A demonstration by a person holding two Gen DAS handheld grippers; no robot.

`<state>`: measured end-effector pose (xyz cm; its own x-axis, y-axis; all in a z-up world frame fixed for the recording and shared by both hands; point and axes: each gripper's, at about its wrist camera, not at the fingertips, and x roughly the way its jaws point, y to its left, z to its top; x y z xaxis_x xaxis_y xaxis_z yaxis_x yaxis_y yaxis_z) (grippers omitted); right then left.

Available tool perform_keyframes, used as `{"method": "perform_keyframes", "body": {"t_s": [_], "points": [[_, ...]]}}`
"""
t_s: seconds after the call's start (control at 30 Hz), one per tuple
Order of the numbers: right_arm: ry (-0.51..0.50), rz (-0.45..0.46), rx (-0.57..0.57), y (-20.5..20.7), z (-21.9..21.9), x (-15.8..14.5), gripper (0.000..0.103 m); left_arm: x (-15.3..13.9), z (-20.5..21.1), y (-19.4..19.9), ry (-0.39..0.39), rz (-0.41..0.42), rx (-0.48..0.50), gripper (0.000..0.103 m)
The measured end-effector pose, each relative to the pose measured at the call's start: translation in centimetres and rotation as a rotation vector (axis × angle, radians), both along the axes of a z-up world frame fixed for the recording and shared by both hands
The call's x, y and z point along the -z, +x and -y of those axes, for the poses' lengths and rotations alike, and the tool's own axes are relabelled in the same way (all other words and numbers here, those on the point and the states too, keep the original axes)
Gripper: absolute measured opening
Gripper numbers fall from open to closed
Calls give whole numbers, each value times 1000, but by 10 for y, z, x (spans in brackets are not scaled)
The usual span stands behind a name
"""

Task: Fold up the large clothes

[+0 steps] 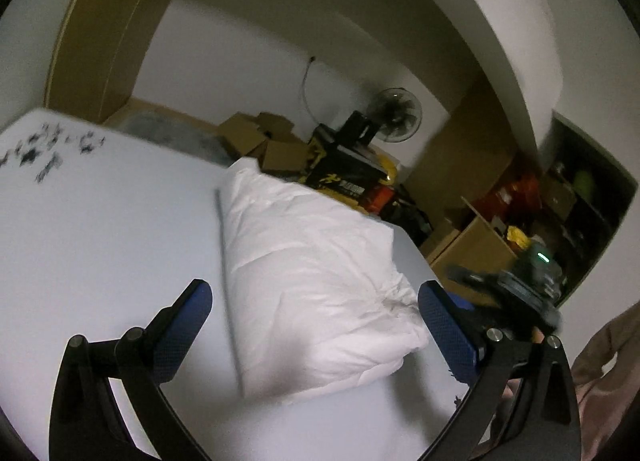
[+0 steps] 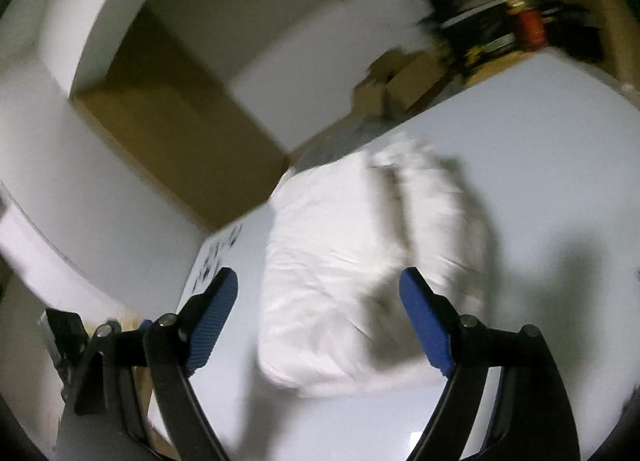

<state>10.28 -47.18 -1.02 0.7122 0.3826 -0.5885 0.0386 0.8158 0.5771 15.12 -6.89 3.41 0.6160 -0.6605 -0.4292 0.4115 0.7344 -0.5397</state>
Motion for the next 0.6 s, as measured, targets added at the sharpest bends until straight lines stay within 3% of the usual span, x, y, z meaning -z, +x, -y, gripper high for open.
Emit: {"method": "perform_keyframes", "body": {"t_s": [0.1,0.17,0.27,0.3,0.33,0.37,0.4,0.43,0.5,0.6], "points": [[-129,-255,-28,45,-8,39,83,9,-14,-3,-15,-28,6,103],[-110,-363,-41,51,-3,68,83,13,-12,-3,-20,-36,14,103],[-46,-322,-57,38,6,73,79,22,-11,-1,-17,-53,19,103],[-55,-310,-47,35,7,72,68,24,-10,2,-15,-61,18,103],[-68,-303,-43,32,8,71,50,26,-6,5,-12,-70,17,103],[-81,-313,-50,32,7,71,41,28,0,8,-11,-83,19,103],[-103,-327,-53,33,6,69,23,29,5,11,-16,-97,26,103],[-108,-330,-65,33,5,65,16,31,8,13,-23,-108,34,103],[-73,-306,-77,34,8,51,9,34,14,14,-30,-114,43,103],[-15,-233,-25,16,25,41,7,38,19,17,-14,-113,39,103]]}}
